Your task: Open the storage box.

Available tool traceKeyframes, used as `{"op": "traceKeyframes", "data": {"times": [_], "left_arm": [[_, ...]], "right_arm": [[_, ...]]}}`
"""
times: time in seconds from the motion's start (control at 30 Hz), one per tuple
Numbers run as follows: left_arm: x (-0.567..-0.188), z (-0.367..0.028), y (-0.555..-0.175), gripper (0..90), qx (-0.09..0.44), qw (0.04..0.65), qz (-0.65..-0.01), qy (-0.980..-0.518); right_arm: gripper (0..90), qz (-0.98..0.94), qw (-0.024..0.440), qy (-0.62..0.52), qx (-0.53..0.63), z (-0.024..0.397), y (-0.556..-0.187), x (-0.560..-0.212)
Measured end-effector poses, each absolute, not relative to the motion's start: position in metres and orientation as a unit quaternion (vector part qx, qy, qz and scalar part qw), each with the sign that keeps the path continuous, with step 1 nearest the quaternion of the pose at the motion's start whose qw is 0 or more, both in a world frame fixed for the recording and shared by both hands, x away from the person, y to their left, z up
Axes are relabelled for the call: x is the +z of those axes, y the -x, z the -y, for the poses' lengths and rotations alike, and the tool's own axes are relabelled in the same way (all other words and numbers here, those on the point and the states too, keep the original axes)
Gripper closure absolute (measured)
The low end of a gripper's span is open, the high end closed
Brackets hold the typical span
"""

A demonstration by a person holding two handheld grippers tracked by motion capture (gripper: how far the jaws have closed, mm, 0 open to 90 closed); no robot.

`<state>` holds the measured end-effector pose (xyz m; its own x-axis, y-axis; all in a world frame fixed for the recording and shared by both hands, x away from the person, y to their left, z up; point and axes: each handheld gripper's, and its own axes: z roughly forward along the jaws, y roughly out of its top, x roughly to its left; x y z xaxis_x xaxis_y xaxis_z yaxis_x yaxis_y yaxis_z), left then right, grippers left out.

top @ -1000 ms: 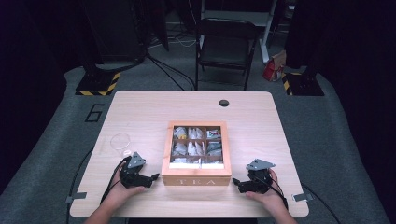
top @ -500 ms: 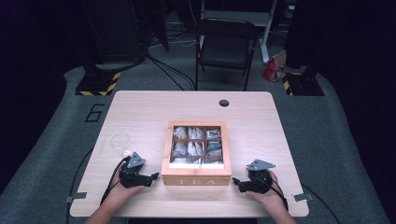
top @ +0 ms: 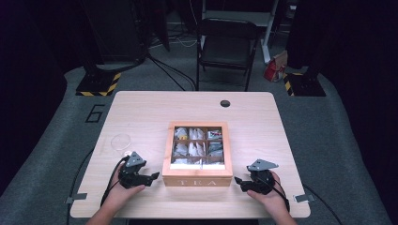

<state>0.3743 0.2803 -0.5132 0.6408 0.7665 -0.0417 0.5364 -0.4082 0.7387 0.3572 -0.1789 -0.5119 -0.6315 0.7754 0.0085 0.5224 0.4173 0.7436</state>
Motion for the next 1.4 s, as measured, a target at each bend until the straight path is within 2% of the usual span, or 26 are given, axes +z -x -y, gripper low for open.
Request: {"op": "traceKeyframes", "data": {"times": [0.17, 0.37, 0.5, 0.57, 0.63, 0.7, 0.73, 0.83, 1.4], "left_arm": [[-0.507, -0.285, -0.373, 21.2, 0.132, 0.404, -0.419, -0.802], [-0.505, -0.285, -0.372, 19.8, 0.129, 0.402, -0.412, -0.808], [-0.503, -0.283, -0.37, 20.6, 0.148, 0.39, -0.403, -0.815], [-0.501, -0.283, -0.368, 25.5, 0.155, 0.391, -0.395, -0.817], [-0.499, -0.282, -0.365, 25.7, 0.16, 0.396, -0.391, -0.815], [-0.497, -0.282, -0.364, 29.5, 0.158, 0.403, -0.384, -0.816], [-0.495, -0.282, -0.362, 31.4, 0.151, 0.404, -0.376, -0.82], [-0.494, -0.282, -0.362, 32.2, 0.152, 0.401, -0.371, -0.824], [-0.485, -0.282, -0.355, 34.4, 0.142, 0.413, -0.38, -0.815]], "right_arm": [[28.6, -0.818, 0.17, -0.398, 0.379, 0.181, -0.356, -0.508], [25.1, -0.812, 0.174, -0.401, 0.387, 0.18, -0.354, -0.505], [23.3, -0.81, 0.18, -0.398, 0.391, 0.178, -0.353, -0.503], [23.1, -0.809, 0.18, -0.397, 0.394, 0.178, -0.353, -0.502], [23.0, -0.807, 0.178, -0.4, 0.396, 0.178, -0.352, -0.501], [24.7, -0.809, 0.177, -0.396, 0.397, 0.179, -0.352, -0.5], [29.5, -0.81, 0.177, -0.393, 0.398, 0.179, -0.351, -0.499], [34.7, -0.813, 0.17, -0.389, 0.399, 0.179, -0.35, -0.498], [39.2, -0.814, 0.176, -0.377, 0.406, 0.174, -0.341, -0.488]]}}
